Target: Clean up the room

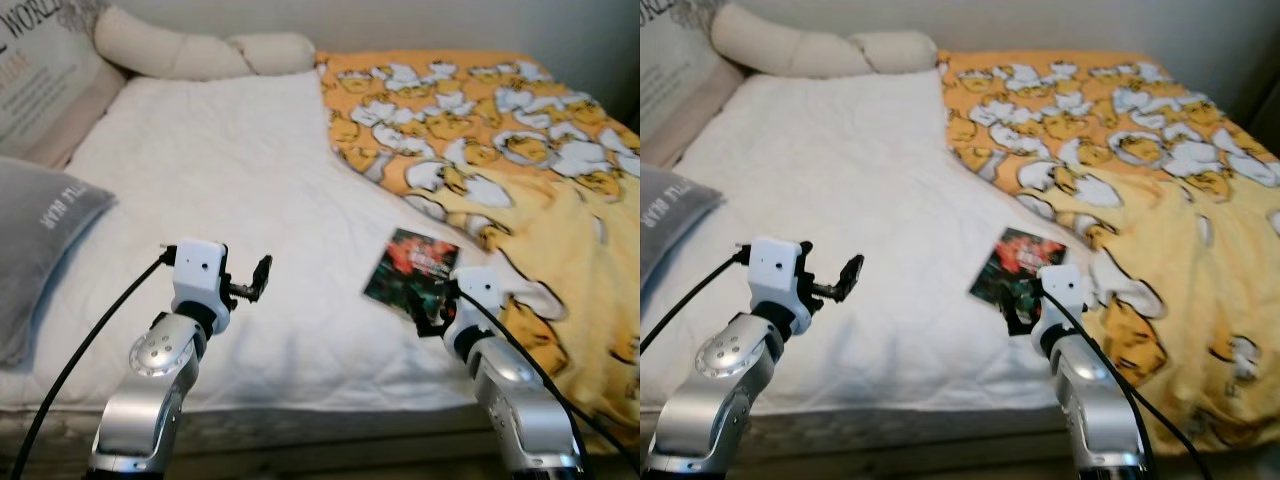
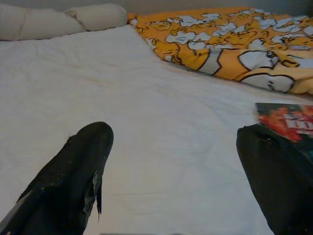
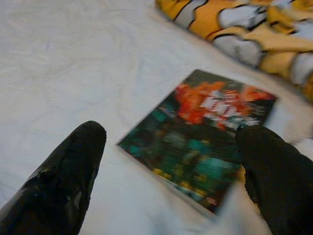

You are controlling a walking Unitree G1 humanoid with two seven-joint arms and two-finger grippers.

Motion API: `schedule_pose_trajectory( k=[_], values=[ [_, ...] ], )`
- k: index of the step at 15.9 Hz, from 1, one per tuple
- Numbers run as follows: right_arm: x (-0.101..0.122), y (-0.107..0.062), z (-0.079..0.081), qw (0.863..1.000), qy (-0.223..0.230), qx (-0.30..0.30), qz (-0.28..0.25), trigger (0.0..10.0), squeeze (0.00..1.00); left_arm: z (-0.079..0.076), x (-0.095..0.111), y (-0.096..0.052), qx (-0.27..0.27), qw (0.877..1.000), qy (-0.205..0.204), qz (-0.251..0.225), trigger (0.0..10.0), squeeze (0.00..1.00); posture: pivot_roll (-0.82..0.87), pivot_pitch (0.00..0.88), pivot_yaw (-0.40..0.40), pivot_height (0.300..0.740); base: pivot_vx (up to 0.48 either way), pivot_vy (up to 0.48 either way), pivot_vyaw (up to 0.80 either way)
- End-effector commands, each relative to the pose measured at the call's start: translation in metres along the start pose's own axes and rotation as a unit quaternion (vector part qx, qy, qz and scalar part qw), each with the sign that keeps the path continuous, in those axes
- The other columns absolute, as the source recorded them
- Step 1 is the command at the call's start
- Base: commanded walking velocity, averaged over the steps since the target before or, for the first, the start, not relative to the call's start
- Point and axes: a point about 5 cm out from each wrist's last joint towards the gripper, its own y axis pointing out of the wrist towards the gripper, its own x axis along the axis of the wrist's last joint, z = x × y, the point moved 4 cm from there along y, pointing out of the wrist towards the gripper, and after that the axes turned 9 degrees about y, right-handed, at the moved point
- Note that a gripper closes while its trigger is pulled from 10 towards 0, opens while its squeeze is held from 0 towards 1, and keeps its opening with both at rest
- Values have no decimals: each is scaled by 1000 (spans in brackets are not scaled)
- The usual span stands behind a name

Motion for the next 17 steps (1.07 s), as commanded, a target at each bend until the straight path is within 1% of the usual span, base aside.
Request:
schedule_pose_trajectory(
  k=[1, 2, 3, 4, 5, 8, 10, 11, 13, 14, 15, 17],
  values=[
    [2, 1, 3, 1000, 1, 2, -1, 10000, 1000, 3, 2, 0, 3, 1000, 3, -2, 10000, 43, 71, 0, 8, 740, 375, 0, 0],
    [-4, 0, -4, 1000, 8, -17, 14, 10000, 1000, 0, 2, -1, -7, 1000, 0, -4, 10000, 31, 71, 0, 8, 740, 0, 0, 0],
    [-12, 0, -14, 998, 33, -41, 32, 10000, 1000, -4, 2, -2, -23, 1000, -3, -5, 10000, 35, 73, 0, 7, 740, 0, 0, 0],
    [-14, 0, -17, 997, 52, -47, 37, 10000, 1000, -5, 1, -2, -28, 1000, -6, -4, 10000, 39, 73, 0, 7, 740, 0, 0, 0],
    [-20, -1, -26, 992, 100, -63, 51, 10000, 1000, -6, 2, -4, -42, 999, -14, -7, 10000, 1000, 75, 0, 7, 740, 0, 0, 0],
    [-31, 0, -36, 980, 167, -73, 76, 10000, 1000, -5, 1, -5, -59, 998, -11, -3, 10000, 1000, 75, 0, 10, 740, 0, 0, 0],
    [-38, 5, -35, 965, 239, -54, 95, 10000, 1000, -5, 1, -5, -79, 997, -2, -1, 10000, 1000, 75, 0, 13, 740, 0, 0, 0],
    [-41, 8, -37, 957, 267, -51, 101, 10000, 1000, -7, 2, -5, -92, 996, -2, 0, 10000, 1000, 75, 0, 16, 740, 0, 0, 0],
    [-44, 11, -39, 952, 284, -54, 104, 10000, 1000, -8, 2, -6, -103, 995, 0, 1, 10000, 1000, 76, 0, 19, 740, 0, 0, 0],
    [-46, 15, -44, 954, 274, -63, 108, 10000, 1000, -9, 3, -6, -109, 994, 3, 3, 10000, 1000, 78, 0, 23, 740, 0, 0, 0],
    [-48, 24, -45, 952, 278, -63, 117, 10000, 1000, -9, 3, -6, -120, 993, 9, 7, 10000, 1000, 87, 0, 29, 740, 0, 0, 0],
    [-49, 29, -44, 948, 289, -59, 120, 10000, 1000, -8, 4, -7, -124, 992, 13, 9, 10000, 1000, 90, 0, 31, 740, 0, 0, 0]
  ],
)
